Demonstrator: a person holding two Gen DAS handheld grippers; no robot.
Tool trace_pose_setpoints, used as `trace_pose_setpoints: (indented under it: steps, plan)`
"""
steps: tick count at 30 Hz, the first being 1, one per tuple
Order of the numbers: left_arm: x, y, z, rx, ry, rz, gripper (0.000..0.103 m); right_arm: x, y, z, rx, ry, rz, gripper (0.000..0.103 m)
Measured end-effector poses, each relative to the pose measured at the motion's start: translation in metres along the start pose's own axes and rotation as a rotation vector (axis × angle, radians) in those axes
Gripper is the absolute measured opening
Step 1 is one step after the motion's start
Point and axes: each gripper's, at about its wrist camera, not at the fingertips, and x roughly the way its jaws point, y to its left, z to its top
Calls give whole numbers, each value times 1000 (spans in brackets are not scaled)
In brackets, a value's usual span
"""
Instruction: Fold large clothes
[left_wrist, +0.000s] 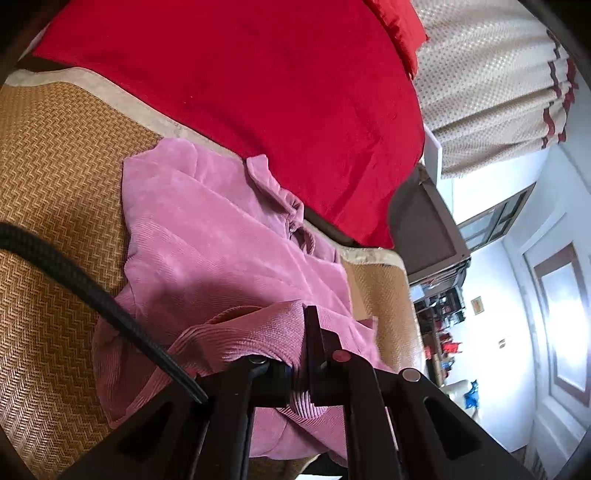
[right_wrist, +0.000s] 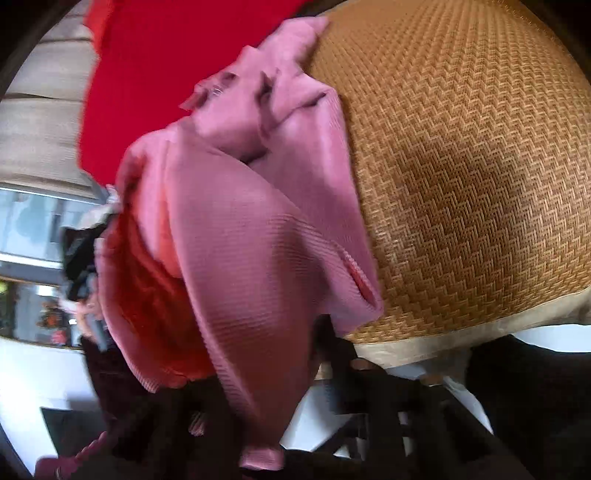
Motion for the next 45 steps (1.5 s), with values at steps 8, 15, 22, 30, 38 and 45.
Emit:
trace_pose_setpoints:
  steps: [8, 15, 22, 30, 38, 45]
  plan:
    - [-14, -12, 63, 5, -115, 4, 6, -70, 46, 118, -62, -336, 41, 8]
    - [29, 26, 127, -47, -225, 83, 7, -37, 48, 252, 29, -534, 92, 8]
    - [84, 81, 131, -169, -106, 236, 12, 46, -8, 321, 174, -407, 52, 17]
    - [3, 42, 120, -49, -406, 325, 73, -15, -16, 301, 215, -619, 264, 97]
    - [26, -10, 81, 164, -198, 447, 73, -23, 72, 230, -151, -485, -3, 65]
    - [59, -6, 32, 277, -70, 634, 73, 23, 99, 183, -262, -379, -130, 53]
